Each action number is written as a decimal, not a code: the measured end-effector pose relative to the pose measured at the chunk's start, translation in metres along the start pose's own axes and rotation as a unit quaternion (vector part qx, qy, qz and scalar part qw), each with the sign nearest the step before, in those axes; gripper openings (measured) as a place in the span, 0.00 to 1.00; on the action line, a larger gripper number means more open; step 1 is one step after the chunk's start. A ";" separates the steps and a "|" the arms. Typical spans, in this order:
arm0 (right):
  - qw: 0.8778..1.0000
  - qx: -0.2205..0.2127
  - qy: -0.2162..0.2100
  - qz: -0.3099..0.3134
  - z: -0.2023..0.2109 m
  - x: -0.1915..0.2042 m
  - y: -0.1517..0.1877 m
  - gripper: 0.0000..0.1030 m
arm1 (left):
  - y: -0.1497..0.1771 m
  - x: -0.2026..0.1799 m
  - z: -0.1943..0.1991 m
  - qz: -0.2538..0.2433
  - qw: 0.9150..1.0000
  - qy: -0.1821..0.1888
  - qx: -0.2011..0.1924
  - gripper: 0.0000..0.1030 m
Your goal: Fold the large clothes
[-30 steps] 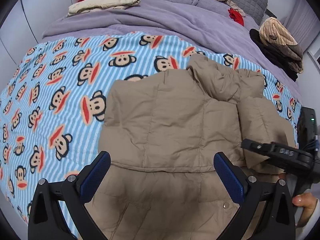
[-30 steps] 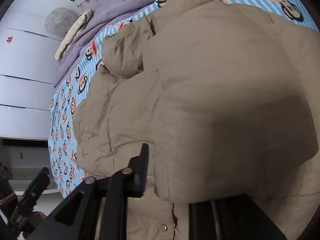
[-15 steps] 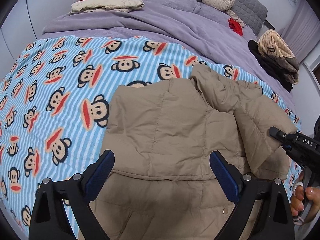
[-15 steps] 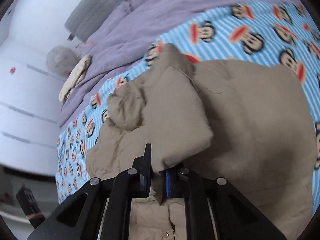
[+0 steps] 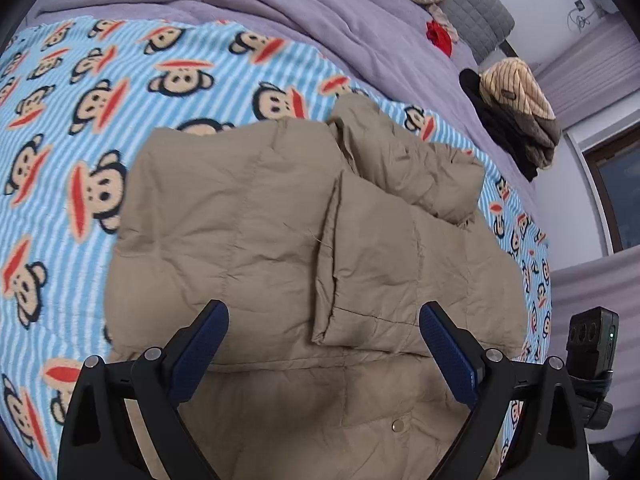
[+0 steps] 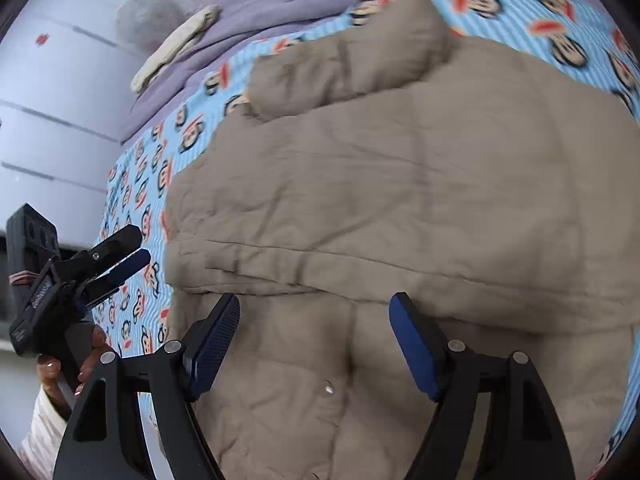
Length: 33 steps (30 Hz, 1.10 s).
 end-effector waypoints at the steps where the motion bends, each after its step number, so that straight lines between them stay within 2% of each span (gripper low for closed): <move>1: 1.000 -0.001 0.002 -0.030 0.007 -0.021 0.001 0.78 | 0.002 -0.004 -0.012 -0.004 1.000 0.000 0.011 0.94; 2: 0.998 -0.004 0.003 -0.063 0.016 -0.044 0.005 0.78 | 0.002 -0.008 -0.023 -0.009 1.000 -0.001 0.020 0.93; 4: 0.992 -0.018 0.007 -0.125 0.033 -0.087 0.008 0.78 | 0.002 -0.015 -0.040 -0.019 0.999 -0.002 0.033 0.76; 5: 0.987 -0.028 0.012 -0.157 0.042 -0.109 0.009 0.78 | 0.002 -0.018 -0.048 -0.019 0.999 0.001 0.043 0.59; 6: 0.982 -0.040 0.015 -0.185 0.049 -0.126 0.009 0.78 | 0.003 -0.020 -0.054 -0.016 0.998 0.010 0.052 0.32; 7: 0.976 -0.056 0.012 -0.211 0.056 -0.141 0.008 0.74 | 0.004 -0.022 -0.058 -0.011 0.998 0.020 0.058 0.22; 8: 0.969 -0.075 0.006 -0.235 0.063 -0.156 0.005 0.67 | 0.005 -0.022 -0.059 -0.009 0.998 0.022 0.058 0.19; 9: 0.964 -0.091 0.001 -0.250 0.068 -0.168 0.001 0.34 | 0.008 -0.022 -0.057 -0.012 0.998 0.018 0.051 0.19; 10: 0.961 -0.098 0.007 -0.257 0.071 -0.178 -0.004 0.07 | 0.012 -0.023 -0.055 -0.019 0.999 0.017 0.048 0.19; 13: 0.965 -0.106 0.036 -0.237 0.067 -0.191 -0.023 0.07 | 0.028 -0.021 -0.058 -0.045 0.998 -0.006 0.051 0.19; 15: 0.971 -0.093 0.063 -0.209 0.054 -0.192 -0.032 0.07 | 0.031 -0.018 -0.061 -0.052 0.997 -0.021 0.055 0.19; 18: 0.974 -0.079 0.082 -0.195 0.040 -0.192 -0.035 0.07 | 0.029 -0.013 -0.048 -0.054 0.996 -0.047 0.048 0.19; 21: 0.975 -0.084 0.077 -0.192 0.042 -0.193 -0.033 0.07 | 0.022 -0.004 -0.019 -0.080 0.992 -0.094 0.022 0.19; 26: 0.977 -0.082 0.062 -0.185 0.038 -0.192 -0.033 0.07 | -0.002 -0.009 0.011 -0.106 0.990 -0.087 -0.004 0.19; 30: 0.977 -0.086 0.062 -0.183 0.043 -0.195 -0.027 0.07 | -0.020 -0.036 -0.013 -0.128 0.989 -0.069 -0.012 0.19; 31: 0.977 -0.086 0.063 -0.183 0.044 -0.195 -0.027 0.07 | -0.022 -0.041 -0.026 -0.134 0.988 -0.075 -0.013 0.19; 33: 0.978 -0.084 0.065 -0.179 0.048 -0.192 -0.025 0.08 | -0.020 -0.042 -0.059 -0.152 0.981 -0.118 0.003 0.19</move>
Point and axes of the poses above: each gripper's, at about its wrist camera, not at the fingertips, and z roughly against the way its jaws point, x to its left, y to its underside, the point moved 4 cm from there along -z, roughly the way its jaws point, and after that the axes turned 4 degrees about -x, right-handed, at the moved point
